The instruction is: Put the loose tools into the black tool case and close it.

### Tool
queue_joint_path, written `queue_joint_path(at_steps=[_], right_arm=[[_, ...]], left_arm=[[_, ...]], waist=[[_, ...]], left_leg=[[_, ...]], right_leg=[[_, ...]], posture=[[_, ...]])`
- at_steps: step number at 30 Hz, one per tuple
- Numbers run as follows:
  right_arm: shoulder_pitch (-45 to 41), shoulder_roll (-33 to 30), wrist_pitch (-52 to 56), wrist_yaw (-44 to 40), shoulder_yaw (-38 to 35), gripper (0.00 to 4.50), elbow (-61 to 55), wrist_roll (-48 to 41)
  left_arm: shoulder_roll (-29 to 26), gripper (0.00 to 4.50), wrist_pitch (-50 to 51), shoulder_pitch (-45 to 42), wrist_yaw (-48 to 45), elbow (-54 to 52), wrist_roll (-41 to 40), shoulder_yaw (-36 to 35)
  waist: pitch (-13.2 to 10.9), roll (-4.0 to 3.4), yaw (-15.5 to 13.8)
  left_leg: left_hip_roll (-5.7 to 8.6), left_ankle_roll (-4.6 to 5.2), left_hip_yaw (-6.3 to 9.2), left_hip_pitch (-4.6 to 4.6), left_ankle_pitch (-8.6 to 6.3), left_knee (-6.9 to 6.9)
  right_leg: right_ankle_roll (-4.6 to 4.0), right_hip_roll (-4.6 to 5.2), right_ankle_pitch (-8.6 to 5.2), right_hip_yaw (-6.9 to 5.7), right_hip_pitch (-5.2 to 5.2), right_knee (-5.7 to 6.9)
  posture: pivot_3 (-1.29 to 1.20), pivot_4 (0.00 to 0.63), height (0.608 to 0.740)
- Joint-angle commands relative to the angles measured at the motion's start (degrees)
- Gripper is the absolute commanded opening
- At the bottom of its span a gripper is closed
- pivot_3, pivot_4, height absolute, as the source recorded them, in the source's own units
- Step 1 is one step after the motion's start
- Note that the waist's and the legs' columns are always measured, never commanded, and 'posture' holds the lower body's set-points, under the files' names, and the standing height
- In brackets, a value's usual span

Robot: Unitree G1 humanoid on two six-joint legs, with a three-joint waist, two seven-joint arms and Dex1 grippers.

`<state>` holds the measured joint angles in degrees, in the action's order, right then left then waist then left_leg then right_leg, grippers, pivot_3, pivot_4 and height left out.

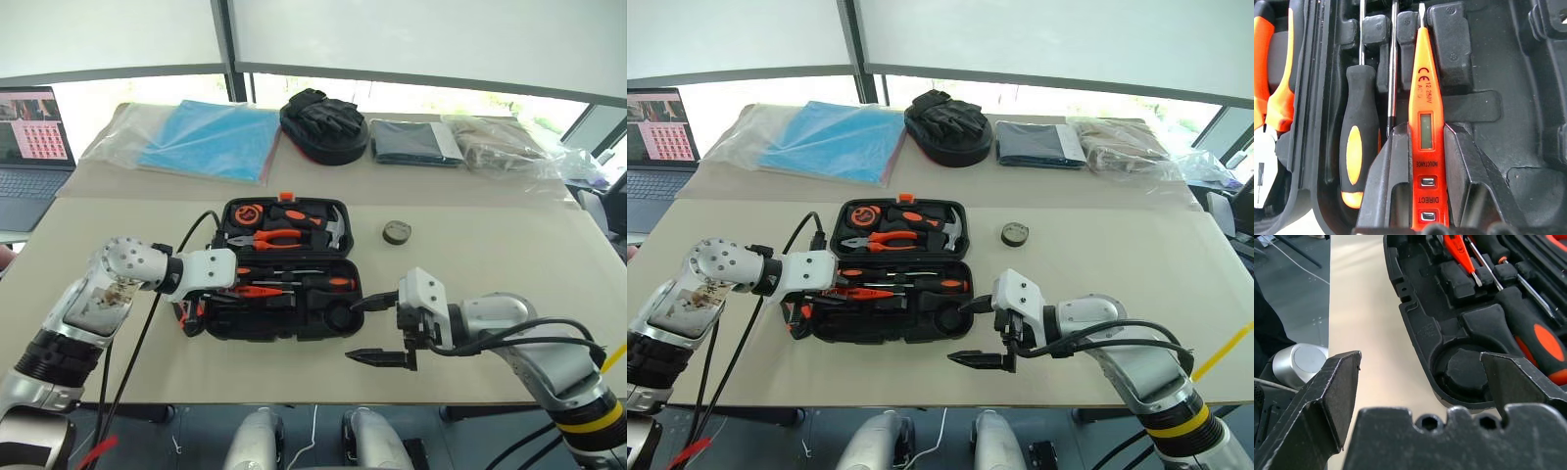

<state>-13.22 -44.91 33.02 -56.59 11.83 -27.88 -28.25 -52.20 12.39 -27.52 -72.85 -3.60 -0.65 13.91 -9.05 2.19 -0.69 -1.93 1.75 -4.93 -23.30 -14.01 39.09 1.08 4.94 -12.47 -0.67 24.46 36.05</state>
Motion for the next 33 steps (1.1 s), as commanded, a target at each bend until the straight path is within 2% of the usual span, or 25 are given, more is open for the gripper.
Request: queue_joint_path(at_steps=[1, 12, 19, 21, 22, 27, 33], right_arm=[[-0.37, 0.42, 0.70, 0.77, -2.07, 4.50, -2.66, -1.23], [-2.74, 1.70, 4.26, 2.27, -2.16, 4.50, -3.66, -2.25], [-3.45, 2.09, 4.23, 2.23, -1.91, 4.50, -2.71, -1.86], [-3.67, 2.44, 4.11, 2.24, -1.82, 4.50, -2.53, -1.77], [-3.74, 2.55, 4.03, 2.22, -1.83, 4.50, -2.45, -1.75], [-3.12, 2.69, 3.71, 1.57, -2.13, 4.50, -2.28, -1.99], [-2.61, 2.56, 3.40, 0.07, -2.07, 4.50, -1.52, -2.26]], left_arm=[[0.10, 0.46, 4.37, -0.80, 1.07, -1.68, 2.38, 1.43], [-4.14, 0.46, 8.49, 0.32, -3.19, -6.70, 5.22, 5.49], [-3.15, 0.46, 12.58, 0.12, -1.88, -7.44, 7.15, 7.18], [-1.55, 1.47, 14.81, 0.60, -1.54, -8.35, 3.72, 5.19], [-1.09, 1.68, 15.77, 0.64, -1.36, -8.70, 2.40, 4.05], [-3.19, 3.60, 15.60, -1.21, -2.98, -9.80, -0.68, -0.03], [-2.63, 3.60, 14.55, -3.80, -2.96, -8.49, -7.77, -7.32]], waist=[[0.00, 0.00, 0.00], [0.01, -0.01, 0.58], [0.02, -0.02, 0.83], [0.04, -0.05, 0.81], [0.04, -0.06, 0.82], [0.02, -0.03, 0.81], [0.02, -0.02, 0.25]], left_leg=[[0.00, 0.00, 0.01, 0.01, 0.00, 0.00], [-0.02, 0.00, 0.03, 0.11, -0.01, 0.00], [-0.07, 0.00, 0.03, 0.15, -0.01, -0.03], [-0.07, 0.00, 0.03, 0.17, -0.01, -0.03], [-0.07, 0.00, 0.03, 0.20, -0.01, -0.03], [-0.11, 0.00, 0.06, 0.04, -0.01, -0.01], [-0.08, 0.00, 0.07, 0.00, -0.01, 0.05]], right_leg=[[0.00, 0.00, 0.00, 0.00, -0.01, 0.00], [-0.04, -0.11, -0.03, 0.06, -0.07, 0.02], [-0.09, -0.21, -0.08, 0.08, -0.08, 0.05], [-0.04, -0.21, -0.11, 0.09, -0.09, 0.05], [-0.03, -0.21, -0.11, 0.10, -0.12, 0.06], [-0.11, -0.26, -0.07, 0.09, 0.02, 0.06], [-0.06, -0.23, -0.08, 0.09, 0.01, 0.05]], posture=[[0.00, 0.150, 0.740], [0.00, 0.150, 0.740], [0.00, 0.150, 0.740], [0.00, 0.150, 0.740], [0.00, 0.150, 0.740], [0.00, 0.150, 0.740], [0.00, 0.150, 0.740]])
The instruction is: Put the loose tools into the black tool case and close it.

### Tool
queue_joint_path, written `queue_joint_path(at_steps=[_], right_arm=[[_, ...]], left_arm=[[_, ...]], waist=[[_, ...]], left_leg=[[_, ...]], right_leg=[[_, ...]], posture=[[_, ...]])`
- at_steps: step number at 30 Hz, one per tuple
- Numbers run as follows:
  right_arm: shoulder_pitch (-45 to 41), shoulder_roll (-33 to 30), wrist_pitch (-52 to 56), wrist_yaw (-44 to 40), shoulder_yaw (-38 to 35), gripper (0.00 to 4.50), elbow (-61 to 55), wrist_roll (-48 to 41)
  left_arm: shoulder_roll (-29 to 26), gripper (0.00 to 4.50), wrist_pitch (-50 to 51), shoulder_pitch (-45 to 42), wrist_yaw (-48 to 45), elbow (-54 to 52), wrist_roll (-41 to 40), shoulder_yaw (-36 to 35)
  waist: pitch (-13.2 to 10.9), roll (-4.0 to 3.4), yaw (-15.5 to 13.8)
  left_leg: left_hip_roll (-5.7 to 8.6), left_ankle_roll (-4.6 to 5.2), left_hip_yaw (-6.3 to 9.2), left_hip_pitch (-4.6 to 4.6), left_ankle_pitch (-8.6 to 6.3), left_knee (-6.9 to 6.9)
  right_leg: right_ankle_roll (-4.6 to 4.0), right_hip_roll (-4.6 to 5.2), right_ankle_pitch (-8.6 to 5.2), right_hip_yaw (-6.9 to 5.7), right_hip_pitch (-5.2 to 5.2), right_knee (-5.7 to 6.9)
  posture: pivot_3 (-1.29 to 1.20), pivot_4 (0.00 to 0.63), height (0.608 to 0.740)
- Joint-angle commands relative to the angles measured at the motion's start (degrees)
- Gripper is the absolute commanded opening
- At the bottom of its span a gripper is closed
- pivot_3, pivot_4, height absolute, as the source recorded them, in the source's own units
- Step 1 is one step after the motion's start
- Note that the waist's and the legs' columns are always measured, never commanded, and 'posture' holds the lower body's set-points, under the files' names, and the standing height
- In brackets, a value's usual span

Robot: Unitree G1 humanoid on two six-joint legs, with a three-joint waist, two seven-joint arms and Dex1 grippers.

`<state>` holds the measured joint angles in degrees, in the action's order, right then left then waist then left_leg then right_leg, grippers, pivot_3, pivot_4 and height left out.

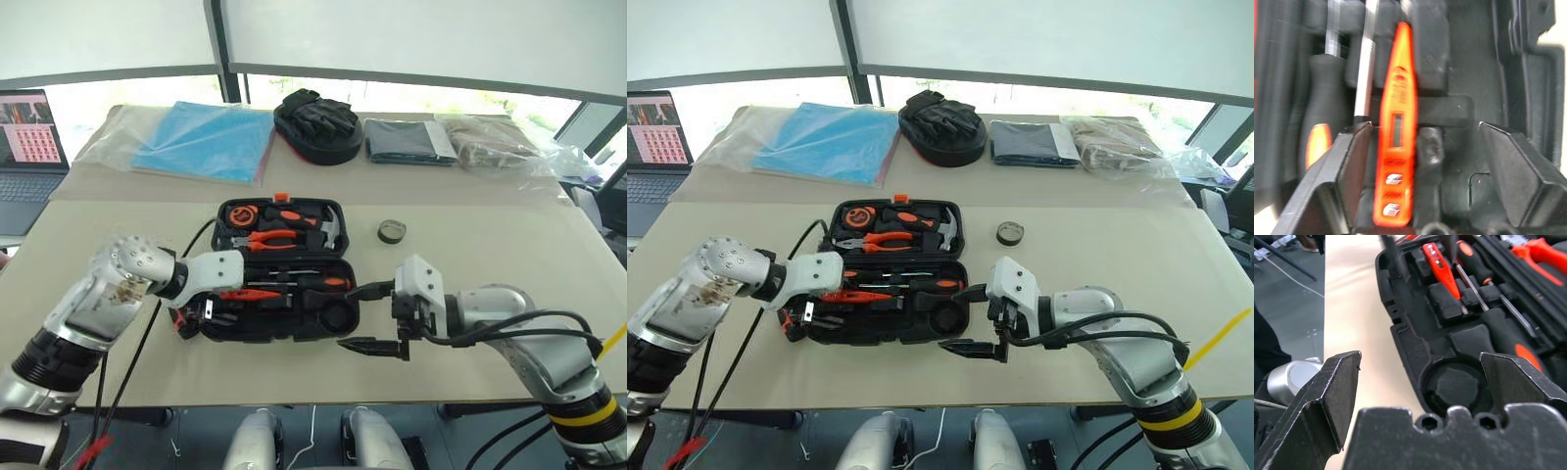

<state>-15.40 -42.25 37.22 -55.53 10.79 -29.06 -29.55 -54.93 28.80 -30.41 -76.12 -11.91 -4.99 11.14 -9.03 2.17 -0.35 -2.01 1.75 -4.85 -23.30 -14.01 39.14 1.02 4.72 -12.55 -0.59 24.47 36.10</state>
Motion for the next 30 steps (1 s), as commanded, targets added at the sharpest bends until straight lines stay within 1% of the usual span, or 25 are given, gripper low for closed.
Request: queue_joint_path(at_steps=[1, 3, 4, 6, 7, 9, 11, 13, 14, 16, 21, 25, 30], right_arm=[[-0.65, 0.14, -0.88, -1.06, -0.95, 4.50, -0.10, -0.85], [-0.99, 0.70, -1.33, -1.26, -0.87, 4.50, 0.34, -0.68], [-1.16, 1.44, -1.49, -1.03, -1.04, 4.50, 0.59, -0.96], [-1.44, 2.64, -2.69, -0.96, -1.12, 4.50, 1.22, -0.69], [-1.44, 3.37, -3.66, -0.83, -1.32, 4.50, 1.69, -0.38], [-1.34, 4.45, -5.82, -0.66, -1.66, 4.50, 2.66, 0.60], [-1.06, 5.52, -7.48, -0.62, -2.55, 4.50, 3.63, 0.38], [-0.38, 6.28, -8.93, -1.02, -3.61, 4.50, 4.50, -0.35], [-0.04, 6.36, -9.75, -1.44, -3.74, 4.50, 4.81, -0.20], [0.50, 6.55, -10.84, -1.79, -3.70, 4.50, 5.27, 0.21], [1.11, 7.03, -12.63, -2.16, -3.31, 4.50, 6.24, 1.09], [0.99, 7.38, -13.37, -2.04, -2.82, 4.50, 6.83, 1.78], [0.74, 7.79, -13.22, -1.86, -2.67, 4.50, 6.68, 2.05]], left_arm=[[0.77, 3.60, -2.98, -0.47, 0.75, 0.66, -4.40, -5.67], [1.86, 3.60, -6.76, 1.14, 0.94, 2.08, -5.74, -7.15], [3.59, 3.35, -7.17, 2.52, 1.49, 2.89, -7.70, -8.60], [7.94, 2.78, -7.65, 4.66, 4.25, 5.57, -10.95, -11.68], [8.79, 2.46, -7.17, 5.69, 5.32, 7.13, -10.98, -12.08], [8.85, 1.70, -9.22, 7.53, 5.06, 9.41, -9.83, -11.49], [8.91, 1.06, -11.56, 8.86, 4.85, 10.44, -9.00, -10.44], [9.86, 0.25, -13.26, 9.83, 6.04, 11.90, -8.09, -9.62], [9.98, 0.05, -14.23, 10.22, 6.32, 12.66, -7.37, -9.17], [10.09, 0.05, -16.54, 10.93, 6.74, 14.02, -6.30, -8.62], [10.70, 0.05, -17.33, 12.06, 5.90, 14.53, -7.15, -8.00], [11.24, 0.05, -18.15, 12.51, 7.60, 16.03, -4.92, -6.52], [11.29, 0.05, -20.71, 14.60, 7.42, 15.38, -5.09, -5.94]], waist=[[0.00, 0.00, -0.12], [0.00, 0.00, -0.20], [0.00, 0.00, -0.22], [0.00, -0.01, -0.21], [0.00, -0.01, -0.21], [0.00, 0.00, -0.12], [0.00, 0.00, -0.06], [0.00, 0.00, -0.15], [0.00, 0.00, -0.32], [0.00, 0.00, -0.46], [0.00, 0.00, -0.33], [0.01, -0.02, -0.30], [0.04, -0.06, -0.34]], left_leg=[[0.01, 0.00, 0.00, 0.02, 0.00, 0.01], [0.02, 0.00, 0.00, 0.04, 0.00, 0.01], [0.02, 0.00, 0.00, 0.04, 0.00, 0.01], [0.01, 0.00, -0.01, 0.06, 0.00, 0.01], [0.01, 0.00, 0.00, 0.05, 0.00, 0.00], [-0.01, 0.00, 0.01, 0.04, 0.00, 0.04], [-0.01, 0.00, 0.00, 0.05, 0.00, 0.04], [0.00, 0.00, 0.00, 0.03, 0.00, 0.04], [0.00, 0.00, 0.00, 0.03, 0.00, 0.04], [0.00, 0.00, 0.01, 0.06, 0.00, 0.04], [0.03, 0.00, -0.01, 0.07, 0.00, 0.04], [0.02, 0.00, -0.01, 0.10, 0.00, 0.04], [0.02, 0.00, -0.01, 0.17, 0.00, 0.04]], right_leg=[[0.01, 0.01, 0.00, 0.00, -0.03, -0.01], [0.00, 0.02, 0.01, 0.01, -0.04, -0.01], [-0.02, 0.02, 0.02, 0.01, -0.04, 0.00], [-0.03, 0.02, 0.02, 0.01, -0.05, 0.03], [-0.04, 0.02, 0.03, 0.01, -0.05, 0.00], [-0.04, 0.01, 0.04, -0.02, -0.05, 0.03], [-0.05, -0.01, 0.04, -0.02, -0.05, 0.02], [-0.05, 0.00, 0.04, -0.03, -0.05, 0.02], [-0.05, 0.00, 0.04, -0.03, -0.06, 0.01], [-0.04, 0.09, 0.05, -0.06, -0.11, 0.02], [0.01, 0.15, 0.08, -0.05, -0.11, 0.00], [0.00, 0.14, 0.08, -0.05, -0.12, 0.02], [0.00, 0.15, 0.08, -0.04, -0.21, 0.01]], posture=[[0.00, 0.150, 0.740], [0.00, 0.150, 0.740], [0.00, 0.150, 0.740], [0.00, 0.150, 0.740], [0.00, 0.150, 0.740], [0.00, 0.150, 0.740], [0.00, 0.150, 0.740], [0.00, 0.150, 0.740], [0.00, 0.150, 0.740], [0.00, 0.150, 0.740], [0.00, 0.150, 0.740], [0.00, 0.150, 0.740], [0.00, 0.150, 0.740]])
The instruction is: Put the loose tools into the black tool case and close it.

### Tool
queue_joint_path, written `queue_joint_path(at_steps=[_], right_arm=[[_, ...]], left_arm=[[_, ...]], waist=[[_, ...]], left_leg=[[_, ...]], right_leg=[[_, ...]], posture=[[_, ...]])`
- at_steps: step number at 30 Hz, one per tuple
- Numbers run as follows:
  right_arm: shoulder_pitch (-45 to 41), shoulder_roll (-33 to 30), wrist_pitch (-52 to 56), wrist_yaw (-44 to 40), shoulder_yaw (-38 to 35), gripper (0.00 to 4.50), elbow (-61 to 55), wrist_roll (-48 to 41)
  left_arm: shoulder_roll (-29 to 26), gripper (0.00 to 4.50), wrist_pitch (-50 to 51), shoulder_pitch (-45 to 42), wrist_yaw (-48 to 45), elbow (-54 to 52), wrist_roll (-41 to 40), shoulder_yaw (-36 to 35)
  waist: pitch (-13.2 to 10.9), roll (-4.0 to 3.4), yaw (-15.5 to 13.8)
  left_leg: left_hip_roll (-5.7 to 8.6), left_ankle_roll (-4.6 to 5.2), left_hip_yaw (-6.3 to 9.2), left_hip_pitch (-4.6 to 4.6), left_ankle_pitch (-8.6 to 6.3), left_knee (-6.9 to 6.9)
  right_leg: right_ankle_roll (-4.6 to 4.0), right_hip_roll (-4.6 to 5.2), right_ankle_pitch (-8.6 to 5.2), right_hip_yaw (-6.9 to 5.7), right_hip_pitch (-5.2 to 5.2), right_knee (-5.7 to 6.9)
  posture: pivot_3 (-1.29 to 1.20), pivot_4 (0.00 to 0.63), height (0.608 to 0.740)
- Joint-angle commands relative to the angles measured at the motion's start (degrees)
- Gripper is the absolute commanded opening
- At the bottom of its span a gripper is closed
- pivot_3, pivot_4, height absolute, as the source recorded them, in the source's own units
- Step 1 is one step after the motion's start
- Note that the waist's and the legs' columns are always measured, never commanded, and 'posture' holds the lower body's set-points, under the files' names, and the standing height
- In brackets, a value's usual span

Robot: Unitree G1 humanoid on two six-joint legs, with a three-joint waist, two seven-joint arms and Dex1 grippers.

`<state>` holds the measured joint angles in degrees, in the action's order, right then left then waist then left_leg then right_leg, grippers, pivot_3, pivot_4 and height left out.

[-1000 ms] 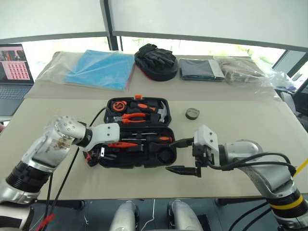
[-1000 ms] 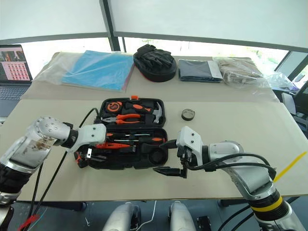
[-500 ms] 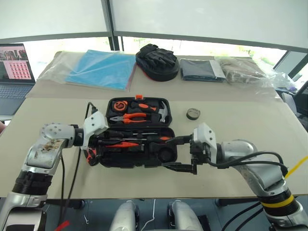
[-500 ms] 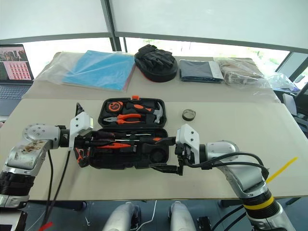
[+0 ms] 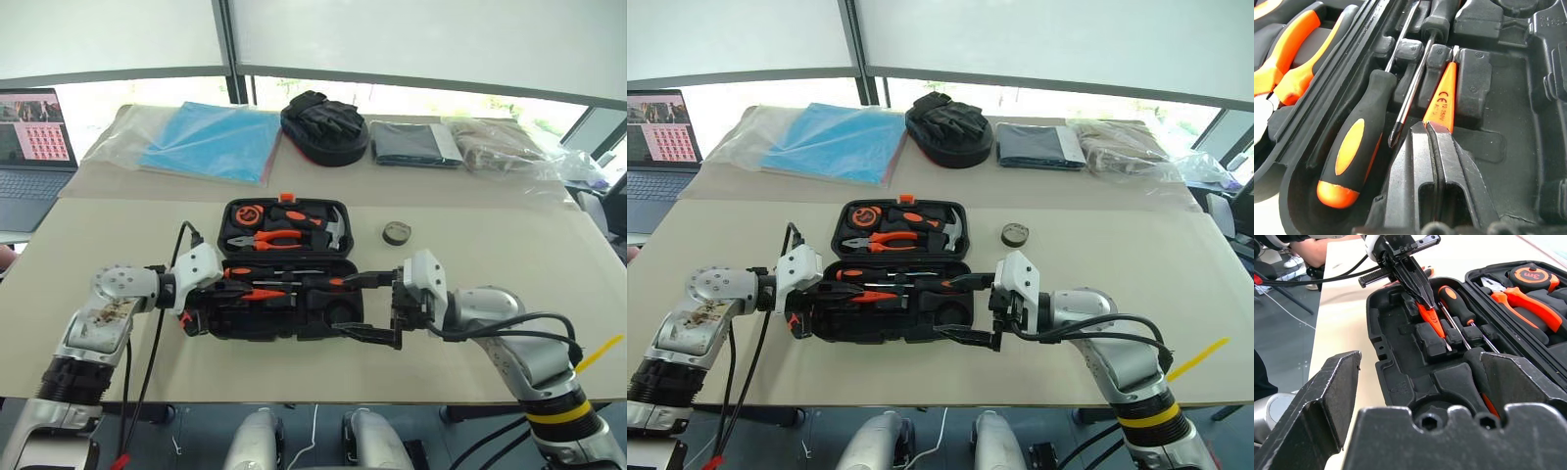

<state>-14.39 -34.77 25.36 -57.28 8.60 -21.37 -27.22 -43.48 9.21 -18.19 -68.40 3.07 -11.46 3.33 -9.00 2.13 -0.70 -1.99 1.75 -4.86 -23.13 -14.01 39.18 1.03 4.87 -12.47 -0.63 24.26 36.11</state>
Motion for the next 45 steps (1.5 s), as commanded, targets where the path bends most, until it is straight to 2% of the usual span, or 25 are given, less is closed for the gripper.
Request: queue_joint_path(at_steps=[1, 7, 11, 14, 16, 18, 20, 21, 22, 28, 29, 31, 35, 37, 40, 42, 45], right_arm=[[-0.30, 0.37, -1.33, -0.10, -0.50, 4.50, -0.99, -0.25], [-0.89, 1.09, -1.99, -0.39, -0.32, 4.50, -0.02, 0.25], [-1.31, 2.28, -4.55, -0.56, -1.17, 4.50, 0.91, 0.44], [-0.74, 4.35, -10.40, -2.25, -3.35, 4.50, 2.21, -0.80], [-0.28, 4.98, -12.42, -3.45, -4.04, 4.50, 2.77, -1.48], [0.66, 6.27, -15.68, -3.90, -5.08, 4.50, 3.70, -1.72], [1.79, 8.02, -20.12, -3.86, -6.43, 4.50, 4.86, -1.50], [2.30, 8.91, -22.37, -3.93, -7.16, 4.50, 5.45, -1.59], [2.91, 9.11, -23.33, -4.39, -7.64, 4.50, 5.69, -1.86], [5.24, 9.04, -23.21, -6.06, -9.38, 4.50, 4.97, -5.94], [5.27, 8.94, -23.61, -6.40, -9.33, 4.50, 4.81, -6.10], [4.94, 8.80, -23.17, -6.36, -9.09, 4.50, 4.33, -6.53], [3.62, 8.52, -22.36, -6.24, -8.42, 4.50, 3.76, -6.84], [2.74, 8.04, -21.68, -6.36, -8.27, 4.50, 3.65, -6.94], [1.38, 7.08, -20.66, -6.72, -8.28, 4.50, 3.83, -7.22], [0.55, 6.74, -20.15, -6.80, -8.35, 4.50, 4.00, -7.34], [-0.39, 6.58, -19.46, -6.37, -8.03, 4.50, 3.80, -7.32]], left_arm=[[-0.27, 0.05, -1.38, 2.83, -0.04, 0.37, 1.44, 1.78], [0.80, 0.05, -2.74, 6.37, 4.28, 1.24, 0.24, -2.11], [3.15, 0.05, 1.20, 8.17, 7.85, -2.33, -9.30, -12.38], [1.27, 0.05, 3.30, 16.94, 7.67, -9.22, -14.62, -21.52], [0.82, 0.05, 4.65, 20.84, 8.31, -12.13, -16.26, -24.76], [2.10, 0.57, 6.02, 30.09, 11.17, -15.94, -16.46, -31.99], [5.62, 1.00, 7.12, 39.13, 15.50, -19.34, -17.24, -40.07], [7.63, 1.44, 7.40, 42.42, 17.37, -20.70, -17.97, -43.09], [9.43, 1.70, 7.34, 45.30, 18.99, -21.86, -18.03, -45.41], [16.99, 3.80, 9.18, 55.25, 26.93, -25.01, -18.31, -51.89], [17.89, 4.18, 10.12, 56.02, 28.31, -25.48, -18.79, -52.34], [18.73, 4.47, 15.45, 57.28, 31.85, -28.12, -21.37, -52.82], [16.40, 4.47, 25.32, 55.02, 37.27, -35.42, -27.96, -51.36], [13.89, 4.47, 32.49, 51.11, 43.31, -38.14, -30.00, -50.30], [11.00, 4.47, 45.93, 41.67, 55.35, -41.57, -36.86, -48.63], [11.61, 4.47, 54.94, 33.35, 64.79, -42.83, -40.88, -46.91], [15.30, 4.47, 67.38, 21.94, 76.27, -42.60, -44.82, -43.28]], waist=[[0.03, -0.04, 0.02], [0.13, -0.18, 0.06], [0.13, -0.17, 0.22], [0.11, -0.15, 0.77], [0.11, -0.14, 1.22], [0.12, -0.10, 1.25], [0.13, -0.10, 1.57], [0.13, -0.09, 1.68], [0.13, -0.07, 1.71], [0.12, -0.05, 0.08], [0.13, -0.04, 0.04], [0.14, -0.02, 0.03], [0.17, 0.03, -0.01], [0.17, 0.03, -0.07], [0.18, 0.04, -0.13], [0.19, 0.05, 0.09], [0.20, 0.08, 0.17]], left_leg=[[0.00, 0.00, 0.00, 0.01, 0.00, 0.00], [-0.04, 0.00, 0.00, 0.08, 0.00, 0.00], [-0.10, -0.01, -0.01, 0.14, 0.01, 0.00], [-0.19, -0.02, -0.01, 0.04, 0.01, 0.00], [-0.24, -0.01, -0.01, -0.02, -0.02, -0.02], [-0.16, -0.01, -0.01, 0.00, -0.03, -0.11], [-0.17, 0.00, -0.05, 0.09, -0.07, -0.19], [-0.13, 0.02, -0.10, 0.11, -0.08, -0.22], [-0.14, 0.03, -0.10, 0.11, -0.11, -0.24], [-0.11, -0.05, -0.07, 0.30, -0.11, -0.20], [-0.11, -0.45, -0.08, 0.35, -0.34, -0.20], [-0.11, -0.47, -0.12, 0.36, -0.35, -0.20], [-0.13, -0.47, -0.11, 0.35, -0.34, -0.20], [-0.13, -0.47, -0.11, 0.34, -0.33, -0.19], [-0.08, -0.11, -0.06, 0.34, -0.08, -0.18], [-0.08, -0.06, -0.08, 0.32, -0.03, -0.19], [-0.03, -0.03, -0.06, 0.32, -0.01, -0.21]], right_leg=[[0.00, 0.00, 0.00, 0.00, 0.00, 0.00], [-0.01, 0.00, 0.00, 0.02, -0.04, 0.02], [-0.02, 0.00, 0.01, 0.02, -0.04, 0.05], [-0.05, -0.06, 0.02, 0.02, 0.06, 0.02], [-0.07, -0.05, 0.03, 0.02, 0.10, -0.02], [-0.06, 0.06, 0.02, -0.01, 0.10, -0.01], [-0.06, 0.16, 0.02, -0.03, 0.03, -0.10], [-0.05, 0.22, 0.02, -0.02, 0.04, -0.09], [-0.04, 0.23, 0.02, -0.02, 0.04, -0.15], [-0.31, 0.35, -0.33, -0.13, 0.03, -0.16], [-0.16, 0.38, -0.43, -0.13, 0.05, -0.16], [-0.07, 0.39, -0.47, -0.10, 0.05, -0.16], [-0.06, 0.36, -0.47, -0.12, 0.05, -0.13], [-0.12, 0.34, -0.43, -0.11, 0.04, -0.11], [-0.30, 0.32, -0.29, -0.11, -0.08, -0.02], [-0.14, 0.30, -0.02, -0.06, -0.11, -0.01], [-0.05, 0.30, 0.04, -0.04, -0.11, -0.01]], posture=[[0.00, 0.150, 0.740], [0.00, 0.150, 0.740], [0.00, 0.150, 0.740], [0.00, 0.150, 0.740], [0.00, 0.150, 0.740], [0.00, 0.150, 0.740], [0.00, 0.150, 0.740], [0.00, 0.150, 0.740], [0.00, 0.150, 0.740], [0.00, 0.150, 0.740], [0.00, 0.150, 0.740], [0.00, 0.150, 0.740], [0.00, 0.150, 0.740], [0.00, 0.150, 0.740], [0.00, 0.150, 0.740], [0.00, 0.150, 0.740], [0.00, 0.150, 0.740]])
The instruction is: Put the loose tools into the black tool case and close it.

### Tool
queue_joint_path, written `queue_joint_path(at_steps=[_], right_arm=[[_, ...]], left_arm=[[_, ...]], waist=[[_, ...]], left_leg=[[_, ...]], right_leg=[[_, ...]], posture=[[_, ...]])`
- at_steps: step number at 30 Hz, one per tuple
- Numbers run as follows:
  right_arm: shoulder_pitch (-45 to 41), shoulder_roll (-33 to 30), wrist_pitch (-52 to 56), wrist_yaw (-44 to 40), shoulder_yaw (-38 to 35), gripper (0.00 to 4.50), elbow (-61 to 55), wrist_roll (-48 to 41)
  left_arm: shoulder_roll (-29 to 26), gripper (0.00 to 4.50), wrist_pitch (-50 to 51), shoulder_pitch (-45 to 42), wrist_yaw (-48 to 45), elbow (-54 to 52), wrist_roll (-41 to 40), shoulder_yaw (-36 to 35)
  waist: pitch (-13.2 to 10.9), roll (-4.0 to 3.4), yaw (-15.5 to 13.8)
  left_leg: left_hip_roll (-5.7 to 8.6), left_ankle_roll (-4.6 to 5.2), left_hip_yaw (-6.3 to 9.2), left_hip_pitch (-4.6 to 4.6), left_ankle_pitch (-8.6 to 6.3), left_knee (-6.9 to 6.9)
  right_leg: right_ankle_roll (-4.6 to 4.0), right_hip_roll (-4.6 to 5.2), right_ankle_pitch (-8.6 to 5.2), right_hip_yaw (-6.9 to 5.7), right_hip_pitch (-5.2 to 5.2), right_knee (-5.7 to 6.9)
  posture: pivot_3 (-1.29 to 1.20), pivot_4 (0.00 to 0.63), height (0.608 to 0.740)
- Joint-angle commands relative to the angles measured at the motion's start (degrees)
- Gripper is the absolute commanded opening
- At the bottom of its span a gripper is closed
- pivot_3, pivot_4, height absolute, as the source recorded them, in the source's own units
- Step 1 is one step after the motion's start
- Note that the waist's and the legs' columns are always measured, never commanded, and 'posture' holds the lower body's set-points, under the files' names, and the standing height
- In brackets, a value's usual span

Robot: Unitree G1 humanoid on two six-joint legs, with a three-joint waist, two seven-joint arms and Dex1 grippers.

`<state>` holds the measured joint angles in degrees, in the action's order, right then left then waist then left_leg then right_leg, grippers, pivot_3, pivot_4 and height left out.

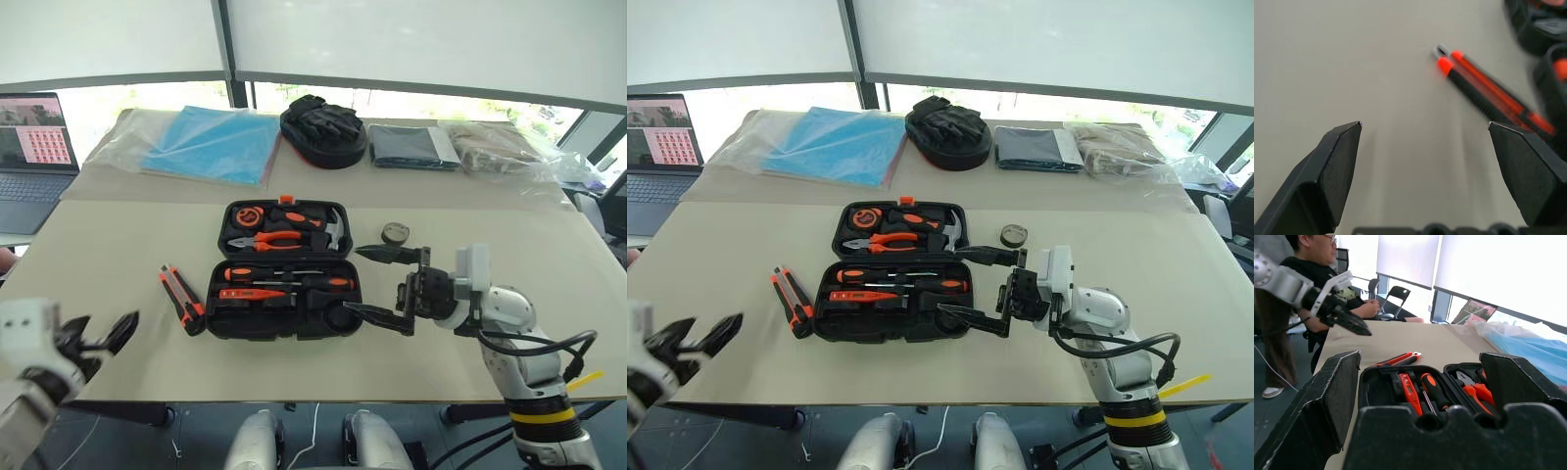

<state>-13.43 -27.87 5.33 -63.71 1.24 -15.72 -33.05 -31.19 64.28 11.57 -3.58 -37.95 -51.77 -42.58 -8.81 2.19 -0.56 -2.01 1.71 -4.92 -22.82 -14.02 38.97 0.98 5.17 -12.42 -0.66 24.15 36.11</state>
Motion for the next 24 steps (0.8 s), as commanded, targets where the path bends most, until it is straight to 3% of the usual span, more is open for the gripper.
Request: queue_joint_path(at_steps=[1, 5, 9, 16, 20, 21, 24], right_arm=[[-1.47, -0.23, 0.70, 0.23, -0.52, 4.50, -2.00, -1.42], [-1.41, 0.39, 0.75, 1.06, 0.05, 4.50, -2.76, -1.10], [-1.20, 0.75, 0.95, 1.72, 0.39, 4.50, -3.55, -1.02], [-1.17, 1.17, 1.33, 3.26, 0.18, 4.50, -4.74, -1.40], [-1.31, 1.59, 1.83, 3.77, 0.42, 4.50, -5.37, -1.57], [-1.41, 1.64, 2.00, 3.80, 0.41, 4.50, -5.43, -1.64], [-1.99, 1.65, 2.49, 3.79, 0.25, 4.50, -5.28, -1.94]], left_arm=[[5.21, 4.47, 14.98, -11.28, 14.88, -1.12, -3.71, 2.98], [10.06, 4.47, 22.78, -19.76, 22.26, 1.54, 2.92, 4.98], [13.33, 4.47, 25.14, -25.39, 23.69, 4.51, 7.64, 8.28], [17.97, 4.47, 26.07, -29.66, 22.57, 9.03, 15.25, 12.02], [17.90, 4.47, 25.13, -29.44, 21.21, 12.18, 19.48, 17.12], [17.84, 3.93, 25.18, -29.28, 20.54, 12.35, 20.20, 17.66], [17.64, 3.05, 25.43, -28.37, 18.58, 12.45, 22.02, 18.20]], waist=[[0.01, 0.02, 0.12], [0.05, 0.11, 0.47], [0.05, 0.11, 0.49], [0.06, 0.08, -0.12], [0.20, -0.16, -0.37], [0.25, -0.24, -0.38], [0.38, -0.46, -0.35]], left_leg=[[0.03, 0.00, 0.01, 0.00, 0.00, -0.01], [0.09, -0.02, 0.05, -0.01, 0.01, -0.02], [0.12, -0.06, 0.06, -0.01, 0.03, -0.06], [0.17, -0.07, 0.06, 0.00, 0.04, -0.06], [0.20, -0.08, 0.06, 0.06, 0.05, -0.06], [0.20, -0.08, 0.06, 0.08, 0.05, -0.06], [0.20, -0.08, 0.05, 0.11, 0.06, -0.06]], right_leg=[[0.01, 0.00, 0.02, 0.01, 0.00, 0.03], [0.03, -0.05, 0.06, 0.03, 0.00, 0.07], [0.00, -0.09, 0.06, 0.03, 0.01, 0.06], [0.01, -0.02, 0.06, 0.04, -0.02, 0.04], [0.01, 0.01, 0.06, 0.05, -0.09, 0.04], [0.01, 0.01, 0.06, 0.05, -0.12, 0.04], [0.01, 0.01, 0.06, 0.06, -0.13, 0.04]], posture=[[0.00, 0.150, 0.740], [0.00, 0.150, 0.740], [0.00, 0.150, 0.740], [0.00, 0.150, 0.740], [0.00, 0.150, 0.740], [0.00, 0.150, 0.740], [0.00, 0.150, 0.740]])
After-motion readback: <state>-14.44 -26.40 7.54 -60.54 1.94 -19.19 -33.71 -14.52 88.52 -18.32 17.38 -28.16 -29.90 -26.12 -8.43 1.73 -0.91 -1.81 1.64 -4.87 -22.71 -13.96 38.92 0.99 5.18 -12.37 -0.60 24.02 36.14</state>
